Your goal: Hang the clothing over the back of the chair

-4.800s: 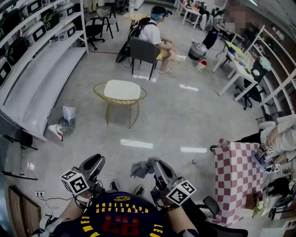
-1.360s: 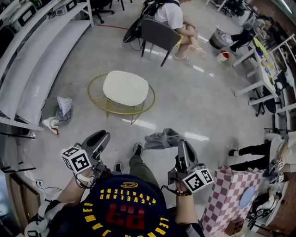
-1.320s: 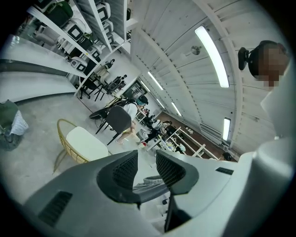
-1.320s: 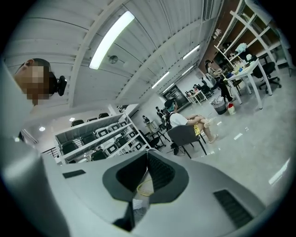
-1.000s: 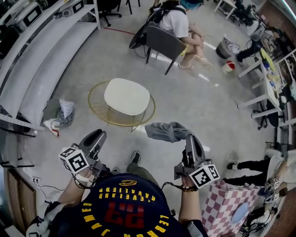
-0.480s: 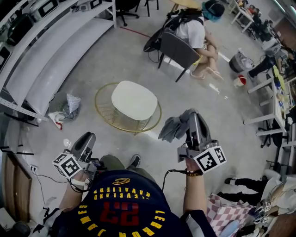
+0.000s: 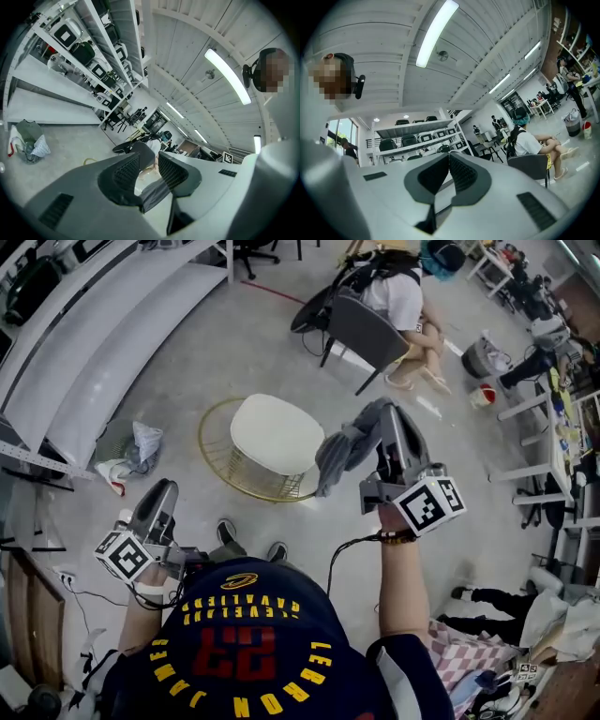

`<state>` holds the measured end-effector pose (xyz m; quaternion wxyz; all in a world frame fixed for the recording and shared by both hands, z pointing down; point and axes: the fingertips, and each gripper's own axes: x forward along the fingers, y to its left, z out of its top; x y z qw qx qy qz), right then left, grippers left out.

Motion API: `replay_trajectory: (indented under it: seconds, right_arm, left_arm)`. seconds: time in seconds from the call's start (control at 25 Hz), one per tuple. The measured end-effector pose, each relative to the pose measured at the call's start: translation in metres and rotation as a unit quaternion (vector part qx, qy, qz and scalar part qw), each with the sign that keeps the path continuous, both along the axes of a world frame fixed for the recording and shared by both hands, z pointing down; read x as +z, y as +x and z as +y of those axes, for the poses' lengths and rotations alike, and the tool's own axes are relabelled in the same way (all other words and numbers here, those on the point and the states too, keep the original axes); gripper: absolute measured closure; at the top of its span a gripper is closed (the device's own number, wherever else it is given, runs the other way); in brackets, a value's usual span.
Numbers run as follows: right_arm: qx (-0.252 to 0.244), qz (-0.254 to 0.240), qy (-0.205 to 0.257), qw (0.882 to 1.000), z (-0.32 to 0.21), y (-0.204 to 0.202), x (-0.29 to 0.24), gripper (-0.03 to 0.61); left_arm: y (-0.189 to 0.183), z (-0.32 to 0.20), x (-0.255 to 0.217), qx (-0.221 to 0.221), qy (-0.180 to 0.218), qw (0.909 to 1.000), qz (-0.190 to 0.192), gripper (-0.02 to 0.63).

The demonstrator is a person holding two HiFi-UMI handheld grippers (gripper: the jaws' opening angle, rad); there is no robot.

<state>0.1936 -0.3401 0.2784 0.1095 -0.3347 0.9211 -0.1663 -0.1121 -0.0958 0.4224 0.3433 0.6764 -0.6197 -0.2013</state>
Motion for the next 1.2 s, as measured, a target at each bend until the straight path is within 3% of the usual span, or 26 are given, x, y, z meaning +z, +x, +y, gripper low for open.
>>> replay_trajectory:
  seconds: [0.48, 0.84, 1.04, 1.2]
  right_arm:
    - [-0.027, 0.019, -0.001, 0.999, -0.031, -0.108, 0.005, 0.560]
    - [-0.069, 0.059, -0.073, 0.993, -0.008, -0.180, 0.079, 0.560]
    - [-0.080, 0.078, -0.121, 0.986, 0.015, -0.202, 0.125, 0.560]
    - [-0.135, 0.088, -0.148, 0.976, 0.044, -0.225, 0.146, 0.560]
  left_arm:
    - [-0.091, 0.009, 0.027, -0.036, -0.012, 0.9989, 0.027, 0.485]
    - [-0.130, 0.008, 0.037, -0.041, -0.017, 0.9982, 0.040, 0.485]
    - [-0.135, 0.007, 0.052, -0.032, -0.029, 0.9980, 0.046, 0.485]
    - [-0.139, 0.011, 0.054, -0.050, -0.039, 0.9971, 0.042, 0.485]
